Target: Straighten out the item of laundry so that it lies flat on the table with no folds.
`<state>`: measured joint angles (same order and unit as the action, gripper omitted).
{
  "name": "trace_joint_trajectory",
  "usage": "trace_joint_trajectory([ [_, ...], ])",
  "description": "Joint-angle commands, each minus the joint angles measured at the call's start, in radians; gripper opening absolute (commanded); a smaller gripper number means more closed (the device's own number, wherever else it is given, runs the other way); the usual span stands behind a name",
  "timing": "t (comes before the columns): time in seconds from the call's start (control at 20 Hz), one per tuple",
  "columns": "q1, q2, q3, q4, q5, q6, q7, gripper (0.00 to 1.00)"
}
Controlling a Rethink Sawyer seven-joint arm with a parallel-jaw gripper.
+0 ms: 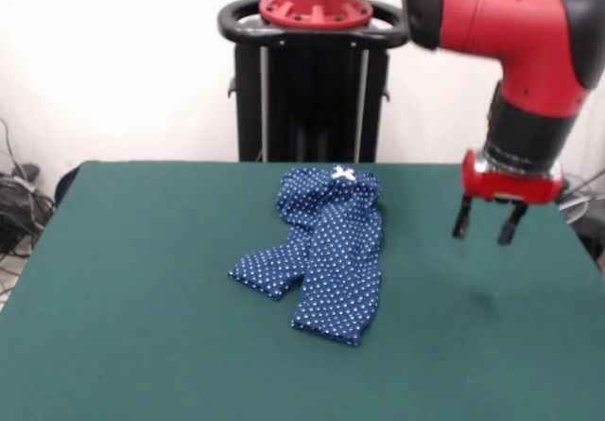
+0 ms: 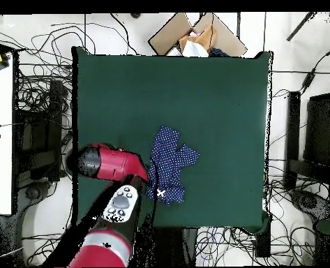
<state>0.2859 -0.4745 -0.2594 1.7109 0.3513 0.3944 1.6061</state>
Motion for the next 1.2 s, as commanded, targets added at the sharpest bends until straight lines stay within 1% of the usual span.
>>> trace_joint_trajectory([
  [0.05, 0.040, 0.012, -0.232, -0.152, 0.033, 0.129, 0.361, 1.00],
  [0.2, -0.006, 0.062, -0.213, -0.156, 0.017, -0.010, 0.310, 1.00],
  [0.3, -0.027, 0.096, -0.207, -0.169, 0.011, -0.072, 0.298, 1.00],
  [0.5, -0.028, 0.138, -0.208, -0.183, 0.017, -0.089, 0.298, 1.00],
  [0.7, -0.051, 0.154, -0.169, -0.165, 0.025, -0.135, 0.278, 1.00],
  [0.85, -0.060, 0.176, -0.155, -0.166, 0.025, -0.135, 0.264, 1.00],
  [1.05, -0.125, 0.193, -0.061, -0.142, 0.005, -0.181, 0.215, 1.00],
  [1.2, -0.162, 0.206, -0.013, -0.133, -0.015, -0.178, 0.176, 1.00],
])
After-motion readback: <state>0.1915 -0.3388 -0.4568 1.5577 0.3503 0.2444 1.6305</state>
